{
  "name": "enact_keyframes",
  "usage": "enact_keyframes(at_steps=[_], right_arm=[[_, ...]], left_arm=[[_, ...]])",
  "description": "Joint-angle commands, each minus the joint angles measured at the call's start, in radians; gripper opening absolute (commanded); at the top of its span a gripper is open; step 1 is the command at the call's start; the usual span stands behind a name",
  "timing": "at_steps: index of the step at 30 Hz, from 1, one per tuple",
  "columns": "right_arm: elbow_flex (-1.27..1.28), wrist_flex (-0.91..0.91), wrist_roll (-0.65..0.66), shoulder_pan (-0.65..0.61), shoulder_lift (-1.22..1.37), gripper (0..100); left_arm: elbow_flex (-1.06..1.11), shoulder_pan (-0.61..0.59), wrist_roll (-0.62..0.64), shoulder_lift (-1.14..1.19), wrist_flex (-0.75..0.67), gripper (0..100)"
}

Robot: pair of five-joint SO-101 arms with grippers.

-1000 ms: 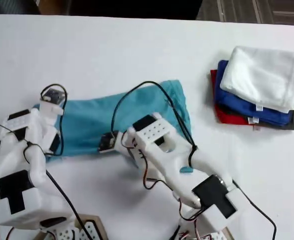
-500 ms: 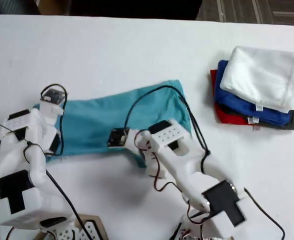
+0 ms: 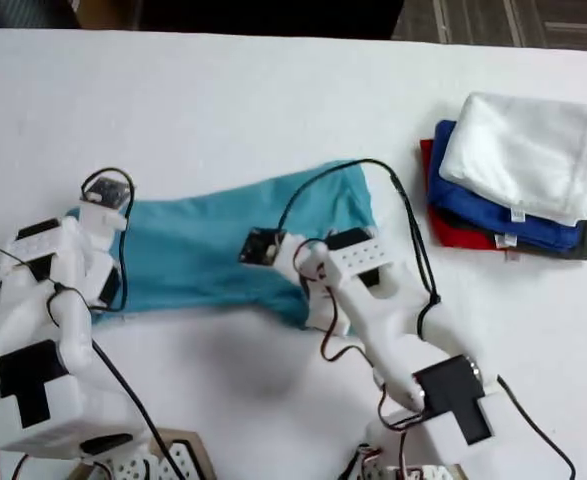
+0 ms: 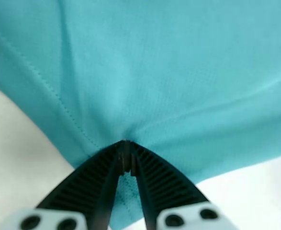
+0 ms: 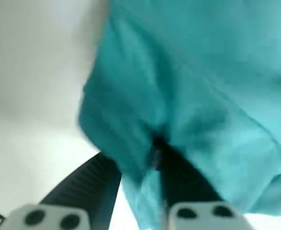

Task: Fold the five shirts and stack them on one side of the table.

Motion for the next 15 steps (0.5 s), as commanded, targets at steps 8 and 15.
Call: enact_keyframes(at_steps=[8,15], right_arm=[[-0.181,0.171,0.005,0.015,0.028,2.1],[-0.511,0.306,0.031,0.016,0.039,2.1]], left_arm=[[0.001,-0.005,0.008,-0.003,-0.041,3],[0.001,-0.005,0.008,-0.003,-0.041,3]])
